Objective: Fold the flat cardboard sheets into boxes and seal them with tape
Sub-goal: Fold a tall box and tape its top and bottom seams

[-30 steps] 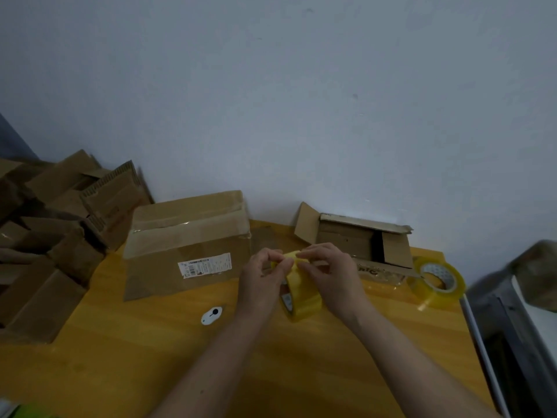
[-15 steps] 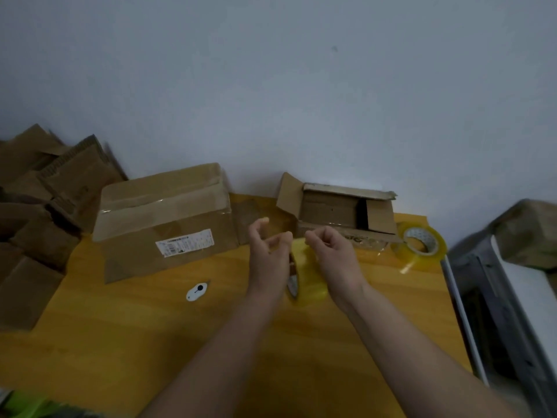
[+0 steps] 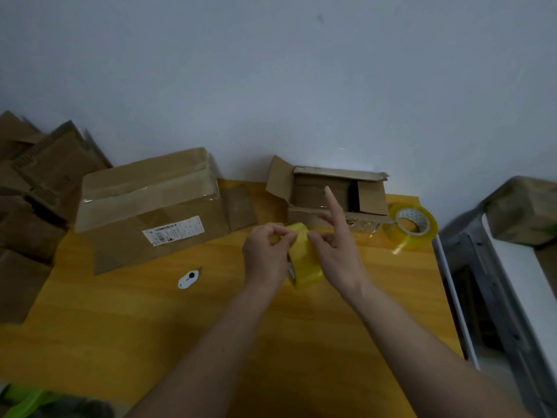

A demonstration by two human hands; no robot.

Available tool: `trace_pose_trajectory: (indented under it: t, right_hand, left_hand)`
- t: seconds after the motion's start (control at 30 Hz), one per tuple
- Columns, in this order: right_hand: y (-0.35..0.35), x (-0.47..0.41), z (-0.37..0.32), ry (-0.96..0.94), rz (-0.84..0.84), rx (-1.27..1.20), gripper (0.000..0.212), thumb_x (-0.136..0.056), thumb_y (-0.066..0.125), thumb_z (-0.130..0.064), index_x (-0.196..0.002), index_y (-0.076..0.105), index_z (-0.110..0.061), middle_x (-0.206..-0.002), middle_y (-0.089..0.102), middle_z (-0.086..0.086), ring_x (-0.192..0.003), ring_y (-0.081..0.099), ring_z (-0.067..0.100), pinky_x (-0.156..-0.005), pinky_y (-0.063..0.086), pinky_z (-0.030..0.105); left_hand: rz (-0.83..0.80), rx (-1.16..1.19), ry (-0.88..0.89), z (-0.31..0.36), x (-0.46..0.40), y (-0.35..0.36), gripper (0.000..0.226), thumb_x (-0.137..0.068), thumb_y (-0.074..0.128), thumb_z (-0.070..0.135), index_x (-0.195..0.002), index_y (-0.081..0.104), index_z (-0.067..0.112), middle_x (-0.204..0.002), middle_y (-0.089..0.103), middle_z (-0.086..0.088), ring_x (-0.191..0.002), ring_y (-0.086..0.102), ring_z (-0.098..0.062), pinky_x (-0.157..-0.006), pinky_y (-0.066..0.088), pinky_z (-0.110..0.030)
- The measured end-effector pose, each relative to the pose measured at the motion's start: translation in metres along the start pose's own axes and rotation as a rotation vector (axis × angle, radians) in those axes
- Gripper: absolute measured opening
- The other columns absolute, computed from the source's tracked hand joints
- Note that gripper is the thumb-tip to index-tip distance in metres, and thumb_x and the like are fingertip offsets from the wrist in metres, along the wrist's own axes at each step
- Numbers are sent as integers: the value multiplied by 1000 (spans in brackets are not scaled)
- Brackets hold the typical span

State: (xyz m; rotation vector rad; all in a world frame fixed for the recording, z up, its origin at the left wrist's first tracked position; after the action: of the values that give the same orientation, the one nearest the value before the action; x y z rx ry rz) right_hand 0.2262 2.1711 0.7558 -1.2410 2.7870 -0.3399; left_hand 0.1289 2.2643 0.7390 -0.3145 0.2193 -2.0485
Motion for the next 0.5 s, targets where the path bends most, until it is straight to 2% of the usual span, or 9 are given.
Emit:
trace_pose_trajectory:
  t: [0.03, 0.1, 0.17, 0.27, 0.33, 0.37, 0.43, 0.5]
  right_hand:
    - [-1, 1, 2, -24, -1, 37, 65, -93, 57, -5, -126, 37, -56, -127, 45, -11, -106, 57, 9, -75, 46, 7]
    - [-3, 1, 9, -57, 8, 164, 37, -89, 64, -11, -106, 57, -42, -118, 51, -11, -106, 57, 11, -76, 46, 11]
    - [-6, -1, 20, -20, 14, 232, 13, -87, 67, -17, -91, 66, -29, -109, 57, -8, -103, 56, 10, -80, 46, 18]
    - [-10, -4, 36, 33, -13, 283, 10, -86, 67, -15, -79, 67, -22, -106, 58, -4, -98, 54, 8, -81, 43, 21]
    - [-5, -4, 46, 9, -31, 388, 9, -88, 65, -11, -80, 66, -14, -106, 54, -3, -96, 51, 9, -79, 39, 17]
    - [2, -3, 52, -26, -54, 458, 7, -90, 62, -9, -83, 65, -9, -106, 52, 0, -96, 50, 11, -79, 38, 18]
    - [19, 2, 67, -49, -128, 575, 7, -94, 53, -8, -92, 60, -6, -109, 48, 6, -97, 47, 18, -82, 39, 27]
    - [38, 11, 89, -53, -237, 751, 11, -94, 47, -5, -101, 57, -4, -115, 46, 11, -104, 46, 26, -84, 39, 32]
  left_hand:
    - [-8, 49, -40, -5, 1, 3, 6, -85, 71, 16, -79, 69, 16, -108, 63, -3, -95, 64, -23, -77, 58, -46]
    - [-21, 175, -125, -18, 2, 12, 7, -84, 72, 14, -78, 69, 14, -108, 63, -2, -90, 65, -18, -67, 60, -36]
    - [-46, 322, -228, -30, 4, 21, 8, -83, 72, 9, -77, 67, 11, -104, 62, 2, -85, 64, -13, -59, 56, -24]
    - [-145, 421, -311, -47, 7, 29, 11, -82, 71, 4, -74, 66, 10, -103, 63, 0, -82, 64, -12, -61, 55, -20]
    - [-203, 324, -294, -57, 8, 27, 10, -83, 71, 4, -82, 67, 13, -103, 64, -3, -77, 65, -10, -64, 57, -22]
    - [-219, 223, -259, -61, 7, 24, 15, -83, 71, 4, -92, 67, 16, -105, 63, -2, -76, 64, -10, -67, 58, -25]
    - [-223, 3, -200, -72, 5, 12, 41, -84, 71, 6, -120, 58, 21, -110, 59, 5, -81, 61, -13, -76, 57, -34]
    - [-168, -144, -197, -86, 2, -10, 54, -86, 70, 11, -134, 47, 23, -112, 55, 7, -84, 58, -11, -77, 54, -30]
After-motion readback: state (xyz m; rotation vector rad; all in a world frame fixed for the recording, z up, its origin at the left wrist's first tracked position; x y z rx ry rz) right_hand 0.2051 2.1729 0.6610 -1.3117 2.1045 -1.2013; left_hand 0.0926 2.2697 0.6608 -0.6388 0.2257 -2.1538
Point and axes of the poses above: each hand's wrist, its own x-axis away from the middle knuckle, its own y-axis out of the palm, z = x × y, the point moved 5 cm from there along -x, towards the middle knuckle
